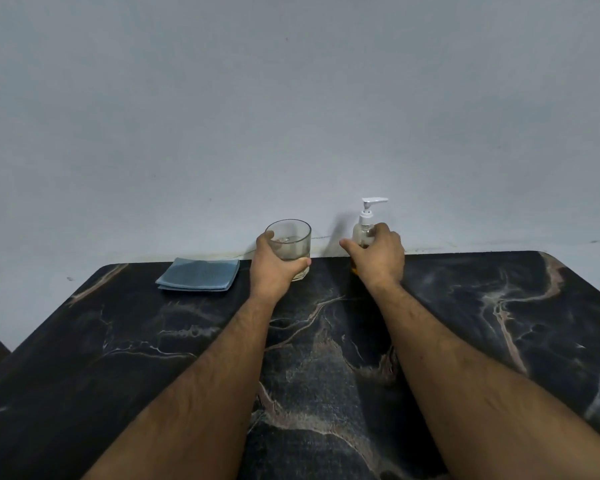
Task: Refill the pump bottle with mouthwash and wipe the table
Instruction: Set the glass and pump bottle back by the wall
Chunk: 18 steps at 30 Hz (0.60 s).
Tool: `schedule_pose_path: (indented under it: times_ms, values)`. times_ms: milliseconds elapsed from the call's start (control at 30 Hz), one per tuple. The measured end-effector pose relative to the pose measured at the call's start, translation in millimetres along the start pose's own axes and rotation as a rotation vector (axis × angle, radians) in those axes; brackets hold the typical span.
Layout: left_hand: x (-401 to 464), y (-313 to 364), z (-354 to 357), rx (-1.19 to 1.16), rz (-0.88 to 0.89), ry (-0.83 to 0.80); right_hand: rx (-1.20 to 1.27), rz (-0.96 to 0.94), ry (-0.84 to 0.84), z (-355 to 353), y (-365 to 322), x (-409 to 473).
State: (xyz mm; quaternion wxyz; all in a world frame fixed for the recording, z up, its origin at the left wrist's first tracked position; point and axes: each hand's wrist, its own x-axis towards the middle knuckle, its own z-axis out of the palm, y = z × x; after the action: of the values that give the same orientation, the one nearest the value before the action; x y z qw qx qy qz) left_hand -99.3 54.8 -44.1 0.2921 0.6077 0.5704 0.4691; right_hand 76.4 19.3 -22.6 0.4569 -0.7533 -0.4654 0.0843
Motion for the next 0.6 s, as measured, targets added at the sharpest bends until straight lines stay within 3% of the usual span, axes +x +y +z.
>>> schedule_pose_path:
  times_ms: [333,600]
  values:
    - [-1.0,0.2,0.4,-0.008,-0.037,-0.021,-0.026,0.093,-0.193,-5.3,-0.5,-2.3]
    - [-5.7,0.1,-0.6,-0.006,-0.055,-0.028,-0.045,0.089,-0.147,-3.7,-2.6,-8.0]
